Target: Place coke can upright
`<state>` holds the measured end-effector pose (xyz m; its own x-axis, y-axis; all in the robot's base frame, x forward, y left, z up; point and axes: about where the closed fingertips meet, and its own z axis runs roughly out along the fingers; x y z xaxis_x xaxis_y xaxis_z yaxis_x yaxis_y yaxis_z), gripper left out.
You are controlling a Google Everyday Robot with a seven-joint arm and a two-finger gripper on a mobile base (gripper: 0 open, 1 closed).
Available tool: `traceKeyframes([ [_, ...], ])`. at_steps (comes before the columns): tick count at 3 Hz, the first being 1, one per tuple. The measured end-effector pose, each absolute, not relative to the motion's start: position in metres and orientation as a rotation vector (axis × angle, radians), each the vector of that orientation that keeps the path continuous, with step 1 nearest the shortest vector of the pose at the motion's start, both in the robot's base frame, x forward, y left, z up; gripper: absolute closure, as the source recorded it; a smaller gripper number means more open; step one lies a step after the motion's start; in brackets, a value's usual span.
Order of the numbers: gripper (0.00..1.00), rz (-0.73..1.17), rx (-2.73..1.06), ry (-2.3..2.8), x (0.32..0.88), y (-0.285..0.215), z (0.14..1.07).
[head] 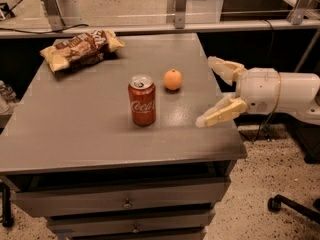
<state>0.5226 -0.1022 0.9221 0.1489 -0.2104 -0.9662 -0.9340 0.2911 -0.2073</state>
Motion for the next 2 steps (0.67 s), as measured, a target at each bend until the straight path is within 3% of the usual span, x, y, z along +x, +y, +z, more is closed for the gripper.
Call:
traceKeyframes([
  [2,0.00,0.595,-1.198,1.316,0.547,-0.141,0.966],
])
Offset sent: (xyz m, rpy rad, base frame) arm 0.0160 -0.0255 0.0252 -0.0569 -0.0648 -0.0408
